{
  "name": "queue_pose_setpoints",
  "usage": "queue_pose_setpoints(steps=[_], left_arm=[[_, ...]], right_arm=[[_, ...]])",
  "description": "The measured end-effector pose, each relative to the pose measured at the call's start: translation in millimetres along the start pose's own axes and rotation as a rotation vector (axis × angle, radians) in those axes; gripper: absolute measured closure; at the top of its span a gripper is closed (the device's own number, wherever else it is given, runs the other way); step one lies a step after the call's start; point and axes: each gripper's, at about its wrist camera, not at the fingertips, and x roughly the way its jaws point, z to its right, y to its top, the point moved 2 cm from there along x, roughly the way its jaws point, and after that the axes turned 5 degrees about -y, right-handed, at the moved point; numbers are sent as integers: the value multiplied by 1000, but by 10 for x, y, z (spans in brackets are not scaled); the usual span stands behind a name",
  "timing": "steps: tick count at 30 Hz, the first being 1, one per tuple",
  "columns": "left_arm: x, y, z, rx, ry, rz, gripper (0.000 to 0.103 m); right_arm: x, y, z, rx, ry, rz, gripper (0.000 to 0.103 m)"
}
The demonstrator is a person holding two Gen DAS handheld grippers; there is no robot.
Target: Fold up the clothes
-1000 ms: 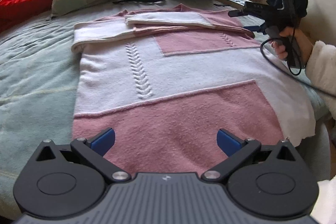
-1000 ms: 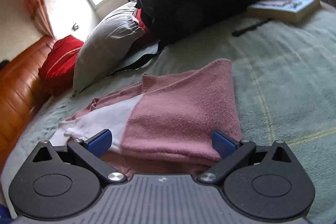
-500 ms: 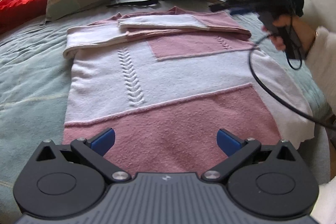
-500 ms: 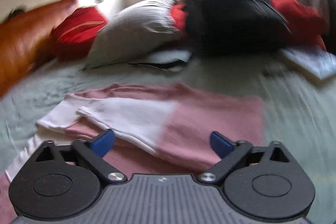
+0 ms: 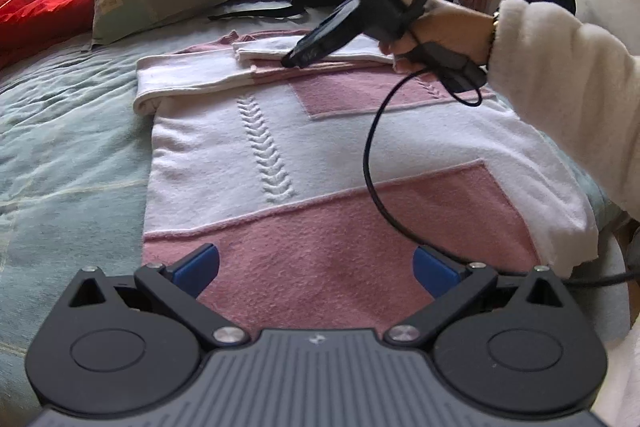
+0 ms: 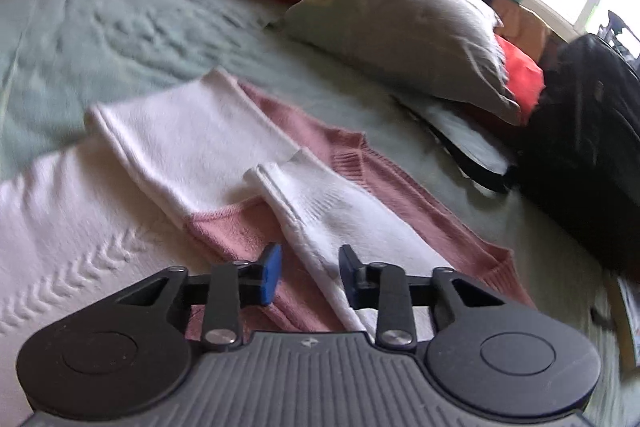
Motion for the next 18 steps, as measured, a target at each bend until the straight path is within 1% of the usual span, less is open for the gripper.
queue_pose_setpoints(steps=[1, 3, 7, 9, 12, 13, 15, 16, 18], left_arm=[[-11, 11, -7, 0, -7, 7, 1], [-36, 32, -10, 1, -19, 23, 1], [-46, 48, -4, 3, -37, 38, 1], [-21, 46, -1, 4, -38, 34, 1], [18, 46, 0, 0, -38, 24, 1], [24, 47, 2, -1, -39, 23, 1], [9, 46, 11, 2, -41, 26, 1], [-1, 48, 11, 2, -44, 28, 1], [-9, 59, 2, -1, -50, 32, 1]], right_arm=[[24, -2, -21, -14, -13, -4, 82], [3, -6, -38, -18, -23, 8, 86], [-163, -11, -15, 10, -14, 61, 87], [-210, -23, 0, 17, 0, 71, 87], [-158, -57, -20, 20, 20, 51, 86], [-119, -71, -28, 26, 25, 38, 83], [-89, -87, -19, 62, 36, 26, 81], [-107, -87, 3, 87, 47, 27, 79], [-265, -98, 111, 163, 102, 64, 75]])
